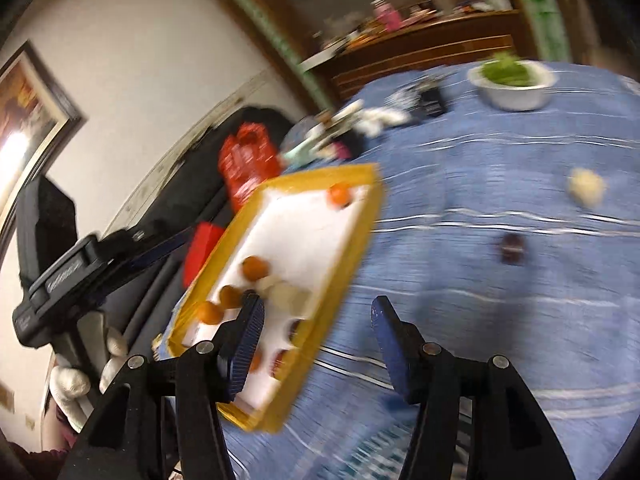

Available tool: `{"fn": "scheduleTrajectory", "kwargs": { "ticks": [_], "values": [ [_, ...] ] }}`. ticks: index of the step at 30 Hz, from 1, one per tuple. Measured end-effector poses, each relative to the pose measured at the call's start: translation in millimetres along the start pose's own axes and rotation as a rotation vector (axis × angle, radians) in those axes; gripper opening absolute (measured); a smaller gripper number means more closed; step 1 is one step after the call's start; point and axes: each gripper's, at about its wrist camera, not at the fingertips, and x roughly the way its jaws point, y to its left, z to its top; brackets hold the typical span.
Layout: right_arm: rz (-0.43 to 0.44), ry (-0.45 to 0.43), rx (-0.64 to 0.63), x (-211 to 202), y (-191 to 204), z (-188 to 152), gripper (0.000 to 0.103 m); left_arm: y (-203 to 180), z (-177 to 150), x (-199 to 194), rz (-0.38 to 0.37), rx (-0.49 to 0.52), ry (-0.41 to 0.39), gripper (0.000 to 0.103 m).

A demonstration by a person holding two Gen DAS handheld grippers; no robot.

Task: Organize fruits
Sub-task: 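Carry the orange and plum over the tray and open both tools, then grasp the last dark plum with the left tool while the right tool grasps the beige cube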

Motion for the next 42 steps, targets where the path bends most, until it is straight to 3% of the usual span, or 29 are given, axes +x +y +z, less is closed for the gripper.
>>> {"fn": "scheduleTrajectory", "kwargs": {
  "ticks": [7, 12, 17, 22, 28, 29, 32, 33, 37, 42],
  "values": [
    [-0.168, -0.099, 0.076, -84, -62, -13, 0.061, -88, -16, 22, -0.130, 0.132, 0.077, 0.072],
    [-0.169, -0.118, 0.130, -102, -88, -16, 0.062, -121, -27, 31, -0.153, 0.177, 0.106, 0.072],
    [-0.161, -0.121, 0.144, -107, -106, -16, 0.062, -136, -29, 36, -0.138, 0.205, 0.121, 0.074],
    [-0.217, -0.141, 0.176, -109, -143, 10, 0.062, -130, -30, 56, -0.100, 0.190, 0.144, 0.078],
    [-0.243, -0.097, 0.231, -72, -179, 38, 0.061, -108, -32, 106, -0.041, 0.132, 0.234, 0.078],
    [-0.250, -0.093, 0.234, -65, -182, 42, 0.061, -106, -32, 115, -0.036, 0.130, 0.243, 0.075],
    [-0.281, -0.087, 0.238, -42, -195, 59, 0.061, -105, -33, 143, -0.030, 0.113, 0.297, 0.016],
    [-0.284, -0.086, 0.234, -36, -197, 63, 0.061, -104, -34, 154, -0.058, 0.089, 0.326, 0.015],
    [-0.288, -0.083, 0.219, -13, -203, 79, 0.062, -120, -38, 169, -0.046, 0.178, 0.303, 0.018],
    [-0.276, -0.076, 0.225, 2, -209, 83, 0.061, -150, -43, 183, -0.025, 0.354, 0.243, 0.048]
  ]
}}
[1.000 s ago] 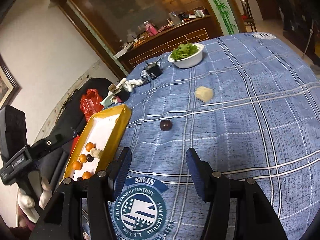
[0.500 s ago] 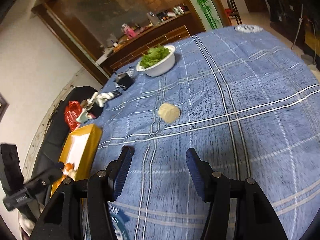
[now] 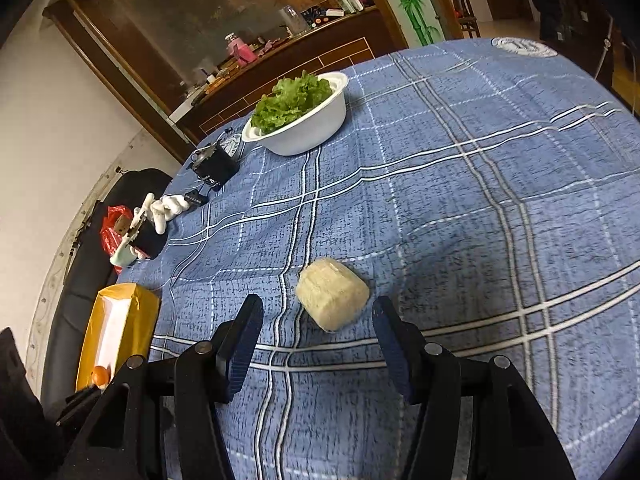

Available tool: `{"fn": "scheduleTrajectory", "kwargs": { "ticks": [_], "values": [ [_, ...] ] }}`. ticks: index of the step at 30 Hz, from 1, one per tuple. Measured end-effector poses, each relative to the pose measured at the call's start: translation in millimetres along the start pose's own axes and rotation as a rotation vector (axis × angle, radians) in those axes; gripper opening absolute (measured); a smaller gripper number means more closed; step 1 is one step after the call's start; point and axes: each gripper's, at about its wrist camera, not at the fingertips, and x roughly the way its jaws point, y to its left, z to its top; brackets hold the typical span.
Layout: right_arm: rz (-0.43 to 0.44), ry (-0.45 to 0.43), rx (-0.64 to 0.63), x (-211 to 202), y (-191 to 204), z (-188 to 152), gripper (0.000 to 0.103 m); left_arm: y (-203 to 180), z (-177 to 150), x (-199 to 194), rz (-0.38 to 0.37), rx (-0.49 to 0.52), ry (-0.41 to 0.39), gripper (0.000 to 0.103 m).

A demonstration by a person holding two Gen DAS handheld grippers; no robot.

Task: Organize fruits
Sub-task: 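Grasp the last dark plum with the left tool while the right tool grasps the beige cube, then carry the plum and beige cube over the tray and open both tools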

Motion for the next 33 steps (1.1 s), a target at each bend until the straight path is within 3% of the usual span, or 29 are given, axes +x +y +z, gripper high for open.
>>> {"fn": "scheduleTrajectory", "kwargs": {
  "ticks": [7, 13, 17, 22, 26, 31, 33],
  "values": [
    [-0.015, 0.020, -0.045, 14, 7, -9, 0.063, -25, 1, 30, 0.043, 0.143, 0.041, 0.049],
    [-0.047, 0.016, -0.087, 16, 14, -11, 0.064, -18, 1, 47, 0.044, 0.105, 0.078, 0.048],
    [-0.060, 0.013, -0.092, 16, 14, -11, 0.062, -16, 0, 49, 0.067, 0.099, 0.079, 0.025],
    [-0.124, -0.004, -0.109, 14, 14, -12, 0.032, -17, -1, 42, 0.065, 0.078, 0.067, 0.024],
    [-0.065, -0.023, -0.064, 8, 8, -8, 0.027, -12, 1, 22, 0.042, 0.031, 0.030, 0.024],
    [-0.021, -0.043, -0.062, 0, 11, -8, 0.011, -3, 0, -10, 0.023, -0.025, -0.020, 0.025],
    [-0.004, -0.055, -0.069, -6, 13, -8, 0.011, 4, -2, -25, 0.023, -0.048, -0.043, 0.025]
  ]
}}
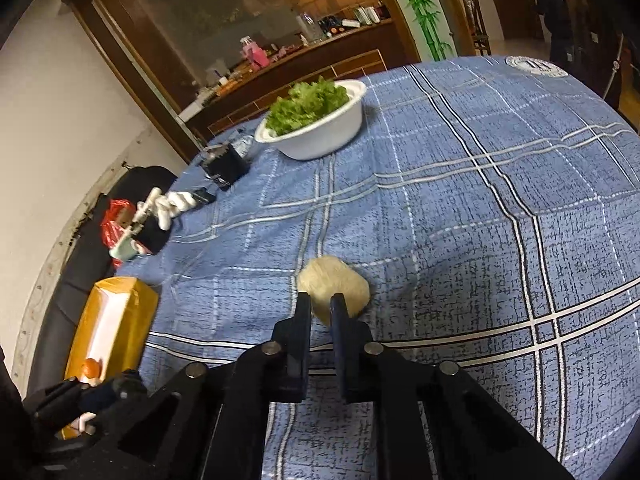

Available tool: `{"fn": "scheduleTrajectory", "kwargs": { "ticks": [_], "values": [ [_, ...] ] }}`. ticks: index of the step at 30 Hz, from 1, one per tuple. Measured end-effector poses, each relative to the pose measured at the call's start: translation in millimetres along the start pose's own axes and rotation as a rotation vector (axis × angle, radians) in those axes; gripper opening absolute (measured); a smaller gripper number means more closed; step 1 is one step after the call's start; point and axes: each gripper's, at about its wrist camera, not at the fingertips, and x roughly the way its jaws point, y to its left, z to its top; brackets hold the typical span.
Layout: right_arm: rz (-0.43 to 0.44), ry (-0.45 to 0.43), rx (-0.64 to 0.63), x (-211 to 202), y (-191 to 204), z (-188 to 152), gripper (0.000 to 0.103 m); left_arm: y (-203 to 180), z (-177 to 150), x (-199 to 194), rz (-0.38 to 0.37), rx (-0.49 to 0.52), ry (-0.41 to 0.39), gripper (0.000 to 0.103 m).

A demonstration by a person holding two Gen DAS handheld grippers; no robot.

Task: Organize fruits
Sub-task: 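Carry the plum and beige cube over the tray and open both tools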

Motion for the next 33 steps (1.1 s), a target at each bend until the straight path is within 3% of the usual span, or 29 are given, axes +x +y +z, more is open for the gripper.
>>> {"fn": "scheduleTrajectory", "kwargs": {
  "ticks": [3, 6, 8, 10, 11, 17, 18, 19, 25, 28, 33],
  "values": [
    [0.013, -0.003, -0.024, -4, 4, -1, 0.011, 17, -4, -26, 0.006, -0.042, -0.034, 0.025],
    [-0.038, -0.038, -0.042, -11, 5, -1, 0.012, 35, -10, -48, 0.025, -0.078, -0.065, 0.025],
    [-0.059, -0.035, -0.027, -13, 6, 1, 0.027, 49, -11, -57, 0.025, -0.113, -0.075, 0.025],
    [-0.078, -0.033, -0.013, -13, 7, 3, 0.065, 65, -15, -65, 0.029, -0.154, -0.085, 0.025],
    [-0.090, -0.034, -0.012, -12, 9, 5, 0.070, 73, -18, -68, 0.033, -0.177, -0.091, 0.025],
    [-0.190, 0.026, -0.059, 20, 24, 8, 0.070, 118, -39, -87, 0.087, -0.270, -0.103, 0.025],
    [-0.210, 0.039, -0.072, 26, 25, 7, 0.062, 125, -43, -90, 0.097, -0.283, -0.101, 0.025],
    [-0.234, 0.051, -0.084, 31, 26, 5, 0.047, 132, -46, -92, 0.105, -0.295, -0.096, 0.025],
    [-0.290, 0.038, -0.117, 19, 38, -2, 0.046, 166, -63, -106, 0.110, -0.364, -0.112, 0.025],
    [-0.204, 0.020, -0.102, -9, 63, -4, 0.046, 184, -75, -112, 0.078, -0.413, -0.130, 0.025],
    [-0.010, 0.048, -0.248, -26, 166, -25, 0.047, 216, -103, -124, 0.077, -0.499, -0.149, 0.025]
  ]
}}
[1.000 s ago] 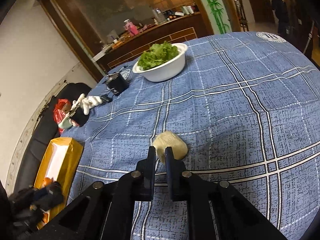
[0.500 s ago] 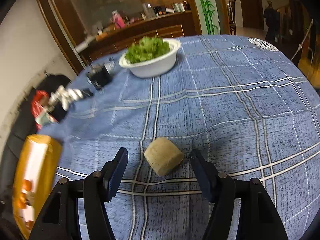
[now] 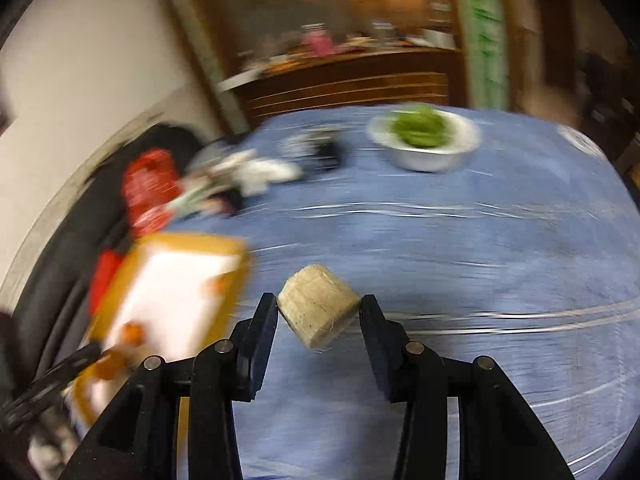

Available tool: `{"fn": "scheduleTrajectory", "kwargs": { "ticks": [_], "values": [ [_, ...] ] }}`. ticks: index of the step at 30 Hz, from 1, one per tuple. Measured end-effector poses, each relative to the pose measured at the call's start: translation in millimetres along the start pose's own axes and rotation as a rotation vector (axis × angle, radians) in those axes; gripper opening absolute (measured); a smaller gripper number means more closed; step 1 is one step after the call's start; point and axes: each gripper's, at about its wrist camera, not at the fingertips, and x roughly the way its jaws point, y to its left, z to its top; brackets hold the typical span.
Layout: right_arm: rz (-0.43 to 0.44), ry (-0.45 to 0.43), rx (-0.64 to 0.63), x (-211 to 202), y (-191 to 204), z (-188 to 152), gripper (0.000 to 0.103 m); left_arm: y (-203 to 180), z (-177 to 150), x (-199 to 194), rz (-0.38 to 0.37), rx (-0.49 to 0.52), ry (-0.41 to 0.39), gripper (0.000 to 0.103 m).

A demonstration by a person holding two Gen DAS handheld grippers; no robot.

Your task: Organize fruits

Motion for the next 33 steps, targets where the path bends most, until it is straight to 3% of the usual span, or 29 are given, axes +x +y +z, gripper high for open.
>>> {"fn": "scheduleTrajectory", "kwargs": {
  "ticks": [3, 6, 10, 11, 12, 14, 18, 22, 27, 33],
  "values": [
    [0.080, 0.052, -0.109, 23, 66, -11, 0.047, 15, -7, -1, 0.015, -0.017, 0.011, 0.025],
    [0.092, 0.113, -0.170, 57, 111, -23, 0.047, 27, -13, 3, 0.017, -0.029, 0.043, 0.025],
    [0.010, 0.159, -0.230, 95, 144, -35, 0.048, 36, -17, -1, 0.020, -0.037, 0.056, 0.028],
    [-0.019, 0.165, -0.251, 100, 148, -41, 0.048, 37, -18, -2, 0.008, -0.042, 0.059, 0.031],
    [-0.032, 0.173, -0.261, 104, 151, -44, 0.048, 37, -18, -4, 0.001, -0.046, 0.058, 0.043],
    [-0.031, 0.179, -0.246, 103, 149, -48, 0.051, 35, -16, -14, -0.012, -0.044, 0.031, 0.056],
    [-0.022, 0.127, -0.203, 79, 143, -44, 0.056, 20, -15, -34, -0.016, -0.003, -0.043, 0.069],
    [-0.006, 0.031, -0.132, 25, 120, -54, 0.066, -8, -16, -49, 0.007, 0.068, -0.107, 0.074],
    [-0.054, -0.027, -0.070, -26, 74, -72, 0.066, -59, -25, -63, -0.020, 0.170, -0.146, 0.085],
    [-0.124, -0.069, 0.006, -81, 6, -89, 0.067, -112, -37, -70, -0.020, 0.271, -0.144, 0.087]
  ]
}}
